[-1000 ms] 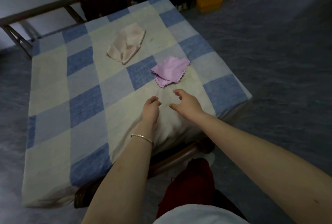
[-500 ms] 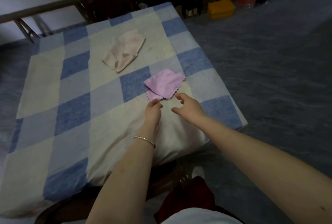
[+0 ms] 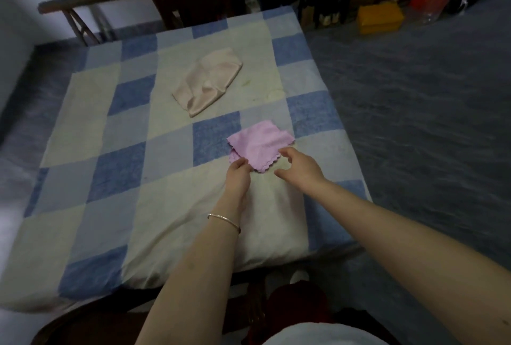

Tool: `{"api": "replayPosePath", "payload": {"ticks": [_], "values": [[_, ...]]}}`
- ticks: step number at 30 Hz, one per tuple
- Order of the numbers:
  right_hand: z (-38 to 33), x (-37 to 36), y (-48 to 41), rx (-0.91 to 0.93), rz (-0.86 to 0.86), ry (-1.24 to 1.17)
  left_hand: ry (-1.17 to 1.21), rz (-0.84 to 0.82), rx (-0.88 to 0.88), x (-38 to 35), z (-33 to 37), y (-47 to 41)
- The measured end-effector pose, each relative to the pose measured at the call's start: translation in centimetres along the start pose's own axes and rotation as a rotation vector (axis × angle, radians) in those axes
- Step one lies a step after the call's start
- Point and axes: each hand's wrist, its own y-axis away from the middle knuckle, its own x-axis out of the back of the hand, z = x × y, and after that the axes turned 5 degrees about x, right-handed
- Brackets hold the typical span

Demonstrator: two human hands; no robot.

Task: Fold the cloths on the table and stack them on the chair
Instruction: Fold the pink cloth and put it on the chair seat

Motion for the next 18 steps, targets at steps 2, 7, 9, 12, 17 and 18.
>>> {"api": "replayPosePath", "payload": {"ticks": [2,7,9,12,17,18], "values": [[-0.1,0.4,-0.6,0.009,-0.020,-0.007,-0.009,0.010,-0.001,-0.2,0.0,-0.8],[-0.2,1.3,-1.9,0.052,-0.064,-0.001,0.002,0.043,-0.015,-0.8,0.1,-1.3],[0.2,1.5,-2.4,0.059,-0.091,-0.002,-0.001,0.055,-0.012,-1.1,0.4,-0.9],[0.7,2.0,-3.2,0.095,-0.139,0.012,0.045,0.089,-0.026,-1.8,0.8,-0.6],[1.7,3.8,-5.1,0.184,-0.220,0.029,0.057,0.178,-0.031,-3.5,1.1,-1.6],[1.9,4.3,-5.6,0.201,-0.245,0.043,0.052,0.196,-0.033,-4.0,1.4,-1.5]]}}
